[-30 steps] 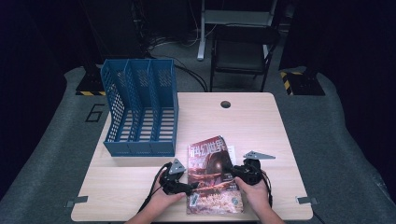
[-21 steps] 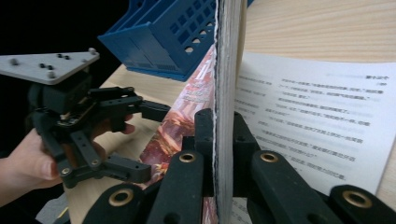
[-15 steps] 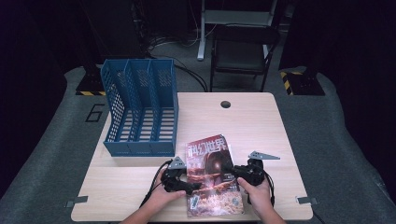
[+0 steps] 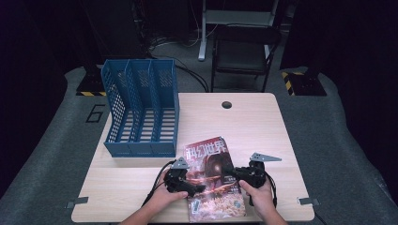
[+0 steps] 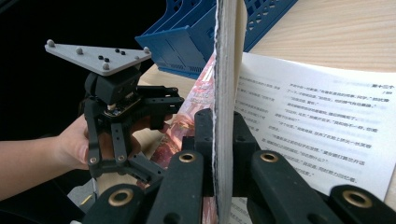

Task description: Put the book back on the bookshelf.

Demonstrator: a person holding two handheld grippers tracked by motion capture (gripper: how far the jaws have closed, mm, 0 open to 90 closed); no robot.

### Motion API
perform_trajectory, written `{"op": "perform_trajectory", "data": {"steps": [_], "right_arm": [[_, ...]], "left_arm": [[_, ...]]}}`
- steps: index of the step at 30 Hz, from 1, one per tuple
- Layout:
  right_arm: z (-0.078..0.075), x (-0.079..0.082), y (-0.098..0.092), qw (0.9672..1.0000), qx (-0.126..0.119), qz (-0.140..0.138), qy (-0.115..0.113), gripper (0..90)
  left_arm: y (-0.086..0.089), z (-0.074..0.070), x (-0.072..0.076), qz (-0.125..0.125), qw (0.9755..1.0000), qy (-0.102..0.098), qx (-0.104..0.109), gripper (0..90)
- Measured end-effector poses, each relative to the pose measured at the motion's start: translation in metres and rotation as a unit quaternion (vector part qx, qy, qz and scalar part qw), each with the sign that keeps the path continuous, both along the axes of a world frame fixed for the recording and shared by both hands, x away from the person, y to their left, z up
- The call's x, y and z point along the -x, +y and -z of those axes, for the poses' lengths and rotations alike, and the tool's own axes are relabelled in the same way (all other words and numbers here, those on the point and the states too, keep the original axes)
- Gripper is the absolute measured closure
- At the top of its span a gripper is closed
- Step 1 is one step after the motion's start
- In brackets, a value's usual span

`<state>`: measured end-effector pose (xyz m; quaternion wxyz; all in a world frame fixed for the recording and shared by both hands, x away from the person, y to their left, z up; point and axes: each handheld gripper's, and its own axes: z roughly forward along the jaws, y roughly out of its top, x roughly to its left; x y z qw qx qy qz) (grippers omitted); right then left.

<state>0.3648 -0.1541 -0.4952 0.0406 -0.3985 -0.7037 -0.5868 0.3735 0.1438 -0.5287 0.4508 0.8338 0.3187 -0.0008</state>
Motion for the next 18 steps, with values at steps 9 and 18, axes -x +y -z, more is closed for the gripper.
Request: {"op": "perform_trajectory", "data": {"steps": [9, 18], "right_arm": [[0.002, -0.002, 0.000, 0.9998, 0.017, 0.001, -0.010, 85.8], [0.000, -0.002, -0.001, 0.9998, 0.020, 0.001, -0.006, 85.3]], "left_arm": [[0.005, -0.003, -0.002, -0.024, 0.9994, 0.021, 0.014, 18.4], [0.015, -0.021, 0.001, -0.050, 0.9984, 0.005, 0.025, 44.6]]}}
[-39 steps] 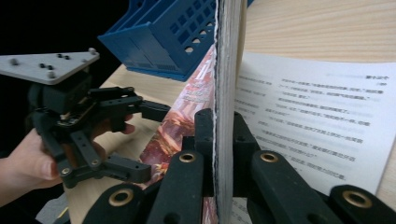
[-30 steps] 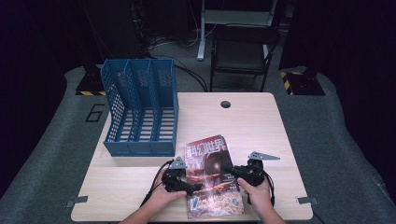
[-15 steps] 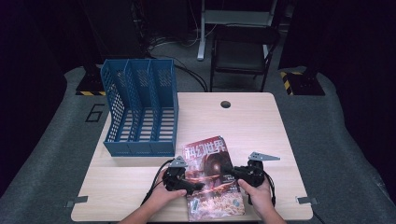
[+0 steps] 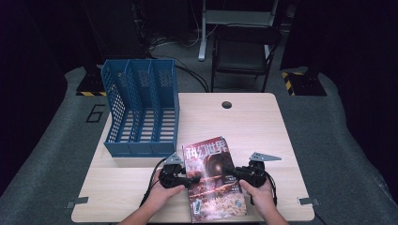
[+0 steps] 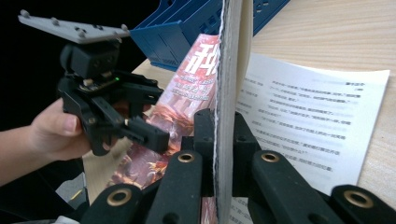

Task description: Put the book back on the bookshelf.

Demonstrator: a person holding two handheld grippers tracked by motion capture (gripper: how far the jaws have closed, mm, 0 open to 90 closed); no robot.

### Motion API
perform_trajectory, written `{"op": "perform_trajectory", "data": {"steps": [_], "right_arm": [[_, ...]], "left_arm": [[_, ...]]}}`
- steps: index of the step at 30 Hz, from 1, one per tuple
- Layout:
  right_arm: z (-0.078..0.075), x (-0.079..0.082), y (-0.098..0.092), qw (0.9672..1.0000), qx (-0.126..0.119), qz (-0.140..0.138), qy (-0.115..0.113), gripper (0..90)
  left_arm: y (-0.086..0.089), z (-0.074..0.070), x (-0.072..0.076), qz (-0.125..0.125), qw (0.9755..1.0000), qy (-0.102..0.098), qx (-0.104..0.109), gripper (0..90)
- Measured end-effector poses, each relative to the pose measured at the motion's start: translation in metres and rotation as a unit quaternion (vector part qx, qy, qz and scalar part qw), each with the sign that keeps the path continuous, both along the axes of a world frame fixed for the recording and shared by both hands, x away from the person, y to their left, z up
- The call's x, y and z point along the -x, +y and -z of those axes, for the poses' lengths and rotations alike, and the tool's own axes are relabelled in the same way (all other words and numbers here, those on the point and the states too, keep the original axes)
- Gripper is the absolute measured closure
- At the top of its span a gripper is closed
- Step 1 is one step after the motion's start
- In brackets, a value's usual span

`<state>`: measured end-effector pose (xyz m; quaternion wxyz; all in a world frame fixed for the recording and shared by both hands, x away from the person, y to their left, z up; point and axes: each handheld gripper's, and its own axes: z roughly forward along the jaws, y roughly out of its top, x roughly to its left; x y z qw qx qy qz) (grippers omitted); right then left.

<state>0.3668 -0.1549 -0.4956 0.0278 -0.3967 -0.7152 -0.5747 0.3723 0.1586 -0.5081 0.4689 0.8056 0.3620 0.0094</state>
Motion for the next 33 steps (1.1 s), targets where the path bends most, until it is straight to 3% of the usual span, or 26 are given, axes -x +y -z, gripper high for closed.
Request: {"op": "perform_trajectory", "data": {"steps": [4, 11, 19, 25, 33], "right_arm": [[-0.002, 0.001, 0.000, 1.0000, 0.002, -0.003, -0.005, 85.1], [-0.004, 0.000, -0.001, 0.9999, 0.000, -0.007, -0.013, 84.2], [-0.009, -0.002, -0.005, 0.9996, -0.011, -0.024, -0.008, 82.6], [-0.012, -0.002, -0.004, 0.9995, 0.001, -0.031, -0.003, 82.3], [-0.028, -0.001, -0.002, 0.9992, 0.011, -0.039, -0.002, 84.4]], "left_arm": [[0.003, -0.008, 0.001, 0.000, 1.0000, -0.004, 0.005, 54.3], [0.009, -0.017, 0.000, 0.001, 0.9996, 0.013, 0.024, 63.0], [0.019, -0.036, 0.000, 0.010, 0.9989, 0.003, 0.045, 71.9], [0.022, -0.047, 0.001, 0.013, 0.9986, 0.001, 0.051, 75.4], [0.026, -0.064, 0.001, 0.015, 0.9978, -0.020, 0.061, 78.9]]}}
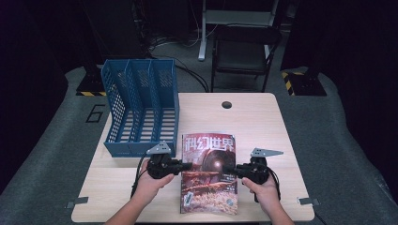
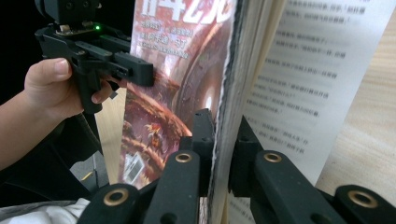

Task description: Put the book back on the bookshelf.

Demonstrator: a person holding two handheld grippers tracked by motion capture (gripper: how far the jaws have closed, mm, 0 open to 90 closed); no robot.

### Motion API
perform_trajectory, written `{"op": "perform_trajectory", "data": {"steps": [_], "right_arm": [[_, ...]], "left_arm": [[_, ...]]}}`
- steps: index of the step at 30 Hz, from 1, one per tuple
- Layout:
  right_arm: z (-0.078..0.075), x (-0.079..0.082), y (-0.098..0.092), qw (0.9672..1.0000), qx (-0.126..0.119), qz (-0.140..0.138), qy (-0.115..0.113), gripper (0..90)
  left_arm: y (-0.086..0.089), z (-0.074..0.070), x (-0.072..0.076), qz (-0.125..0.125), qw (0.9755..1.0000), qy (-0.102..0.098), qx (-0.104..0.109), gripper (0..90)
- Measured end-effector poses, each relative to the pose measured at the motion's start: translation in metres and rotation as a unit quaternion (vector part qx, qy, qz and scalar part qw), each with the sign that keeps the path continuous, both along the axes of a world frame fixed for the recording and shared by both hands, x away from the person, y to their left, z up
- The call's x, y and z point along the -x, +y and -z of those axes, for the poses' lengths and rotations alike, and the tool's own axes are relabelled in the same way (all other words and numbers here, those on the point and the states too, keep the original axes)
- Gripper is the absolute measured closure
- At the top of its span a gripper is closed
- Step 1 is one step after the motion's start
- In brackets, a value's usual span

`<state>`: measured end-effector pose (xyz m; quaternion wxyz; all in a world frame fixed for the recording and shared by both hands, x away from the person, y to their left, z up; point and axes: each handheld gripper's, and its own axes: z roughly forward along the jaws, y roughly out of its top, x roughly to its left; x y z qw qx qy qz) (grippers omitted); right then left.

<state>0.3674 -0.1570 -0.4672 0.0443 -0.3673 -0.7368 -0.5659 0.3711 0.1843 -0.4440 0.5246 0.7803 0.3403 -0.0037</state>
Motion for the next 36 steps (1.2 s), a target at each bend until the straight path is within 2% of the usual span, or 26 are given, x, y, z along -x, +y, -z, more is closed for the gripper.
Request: {"op": "perform_trajectory", "data": {"steps": [9, 11, 14, 17, 25, 27, 29, 31, 32, 36], "right_arm": [[-0.025, 0.002, 0.003, 0.9995, 0.019, 0.008, -0.023, 85.1], [-0.033, 0.001, 0.005, 0.9985, 0.031, 0.013, -0.043, 85.2], [-0.044, 0.001, 0.008, 0.9967, 0.041, 0.022, -0.067, 85.3], [-0.053, 0.000, 0.009, 0.9954, 0.040, 0.026, -0.083, 85.3], [-0.055, -0.008, 0.011, 0.9951, 0.044, 0.035, -0.081, 85.2], [-0.055, -0.010, 0.012, 0.9943, 0.047, 0.039, -0.087, 85.2], [-0.055, -0.011, 0.012, 0.9938, 0.048, 0.045, -0.090, 85.2], [-0.054, -0.013, 0.011, 0.9938, 0.047, 0.047, -0.088, 85.2], [-0.054, -0.014, 0.011, 0.9940, 0.048, 0.051, -0.085, 85.2], [-0.053, -0.016, 0.013, 0.9927, 0.052, 0.057, -0.093, 85.2]], "left_arm": [[0.001, -0.030, 0.000, 0.006, 0.9990, -0.043, -0.010, 82.0], [0.001, -0.036, -0.001, 0.007, 0.9985, -0.053, -0.011, 82.2], [0.002, -0.043, -0.001, 0.001, 0.9983, -0.059, -0.003, 82.7], [0.003, -0.048, -0.003, -0.001, 0.9981, -0.062, 0.002, 83.2], [0.001, -0.051, -0.010, -0.006, 0.9978, -0.066, -0.010, 82.8], [0.000, -0.051, -0.012, -0.007, 0.9977, -0.067, -0.005, 82.9], [0.000, -0.051, -0.014, -0.002, 0.9983, -0.058, 0.001, 83.1], [-0.001, -0.050, -0.015, -0.005, 0.9983, -0.059, -0.001, 83.1], [-0.001, -0.049, -0.016, -0.006, 0.9980, -0.064, -0.004, 83.1], [-0.001, -0.046, -0.016, -0.011, 0.9970, -0.077, -0.003, 83.2]]}}
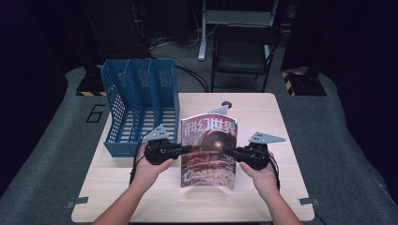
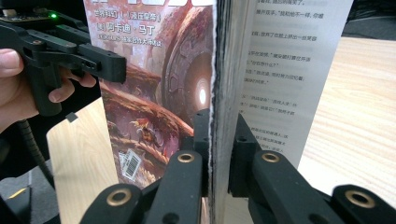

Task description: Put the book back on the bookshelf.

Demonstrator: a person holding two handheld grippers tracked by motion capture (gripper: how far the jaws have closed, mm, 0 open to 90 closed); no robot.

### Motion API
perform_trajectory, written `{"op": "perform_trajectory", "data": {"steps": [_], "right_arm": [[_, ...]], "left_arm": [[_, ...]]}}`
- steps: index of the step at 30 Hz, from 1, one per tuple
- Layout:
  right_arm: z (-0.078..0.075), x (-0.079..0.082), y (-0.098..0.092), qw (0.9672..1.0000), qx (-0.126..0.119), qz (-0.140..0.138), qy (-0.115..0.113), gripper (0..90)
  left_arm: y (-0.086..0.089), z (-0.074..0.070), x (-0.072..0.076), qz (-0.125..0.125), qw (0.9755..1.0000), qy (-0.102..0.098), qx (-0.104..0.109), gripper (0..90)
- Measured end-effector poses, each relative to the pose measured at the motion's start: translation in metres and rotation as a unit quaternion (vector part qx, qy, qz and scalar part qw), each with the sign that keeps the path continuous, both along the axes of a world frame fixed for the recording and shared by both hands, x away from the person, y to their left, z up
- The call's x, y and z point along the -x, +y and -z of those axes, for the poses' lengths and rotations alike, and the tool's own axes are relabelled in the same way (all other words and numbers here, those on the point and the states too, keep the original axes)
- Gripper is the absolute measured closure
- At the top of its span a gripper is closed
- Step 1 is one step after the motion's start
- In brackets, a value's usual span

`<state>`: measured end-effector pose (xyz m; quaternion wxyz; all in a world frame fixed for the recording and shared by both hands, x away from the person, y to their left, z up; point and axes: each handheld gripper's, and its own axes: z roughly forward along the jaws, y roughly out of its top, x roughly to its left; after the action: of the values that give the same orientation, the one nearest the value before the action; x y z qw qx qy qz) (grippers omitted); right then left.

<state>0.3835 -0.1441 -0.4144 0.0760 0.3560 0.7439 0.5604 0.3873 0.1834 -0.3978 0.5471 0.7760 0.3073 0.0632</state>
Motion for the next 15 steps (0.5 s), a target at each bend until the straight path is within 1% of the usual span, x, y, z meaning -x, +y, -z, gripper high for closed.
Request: {"op": "perform_trajectory", "data": {"steps": [1, 2, 3, 4, 5, 6, 7, 8, 9, 10, 11, 12, 13, 14, 15], "right_arm": [[0.000, 0.000, 0.001, 1.0000, 0.003, 0.001, -0.006, 85.2], [0.001, 0.000, 0.001, 0.9999, 0.004, 0.002, -0.010, 85.2], [0.001, 0.000, 0.002, 0.9999, 0.007, 0.003, -0.014, 85.1], [0.002, 0.000, 0.002, 0.9999, 0.008, 0.004, -0.014, 85.1], [0.003, 0.001, 0.002, 0.9998, 0.010, 0.006, -0.015, 85.0], [0.005, 0.002, 0.003, 0.9998, 0.010, 0.007, -0.018, 85.0], [0.008, 0.002, 0.003, 0.9997, 0.011, 0.007, -0.019, 85.0], [0.009, 0.003, 0.003, 0.9998, 0.011, 0.009, -0.016, 85.0], [0.011, 0.004, 0.003, 0.9998, 0.008, 0.009, -0.017, 85.0], [0.014, 0.004, 0.003, 0.9997, 0.012, 0.009, -0.018, 84.9], [0.015, 0.004, 0.003, 0.9997, 0.013, 0.009, -0.019, 84.8], [0.016, 0.005, 0.003, 0.9997, 0.013, 0.007, -0.019, 84.7], [0.017, 0.006, 0.003, 0.9997, 0.013, 0.007, -0.019, 84.6], [0.017, 0.007, 0.003, 0.9996, 0.015, 0.006, -0.022, 84.4], [0.017, 0.007, 0.003, 0.9996, 0.013, 0.006, -0.024, 83.8]], "left_arm": [[0.001, 0.001, 0.000, 0.000, 1.0000, -0.001, 0.000, 83.3], [0.001, 0.003, 0.001, -0.003, 1.0000, 0.000, 0.004, 83.3], [0.001, 0.004, 0.001, -0.002, 1.0000, -0.003, 0.002, 83.3], [0.001, 0.006, 0.002, -0.003, 1.0000, 0.000, 0.006, 83.3], [0.001, 0.009, 0.003, -0.005, 1.0000, -0.004, 0.005, 83.3], [0.001, 0.011, 0.005, -0.002, 1.0000, -0.007, 0.002, 83.3], [0.001, 0.013, 0.006, -0.002, 1.0000, -0.004, 0.003, 83.3], [0.000, 0.015, 0.008, -0.003, 1.0000, -0.006, 0.003, 83.3], [0.001, 0.017, 0.009, 0.001, 0.9999, -0.010, 0.000, 83.3], [0.000, 0.018, 0.010, 0.000, 0.9999, -0.013, 0.001, 83.3], [0.001, 0.019, 0.011, 0.004, 0.9998, -0.020, -0.005, 83.4], [0.001, 0.020, 0.012, 0.002, 0.9999, -0.016, 0.000, 83.4], [0.001, 0.020, 0.013, 0.000, 0.9998, -0.019, 0.000, 83.5], [0.003, 0.020, 0.013, 0.004, 0.9997, -0.022, -0.003, 83.6], [0.003, 0.020, 0.015, 0.003, 0.9998, -0.020, -0.002, 83.6]]}}
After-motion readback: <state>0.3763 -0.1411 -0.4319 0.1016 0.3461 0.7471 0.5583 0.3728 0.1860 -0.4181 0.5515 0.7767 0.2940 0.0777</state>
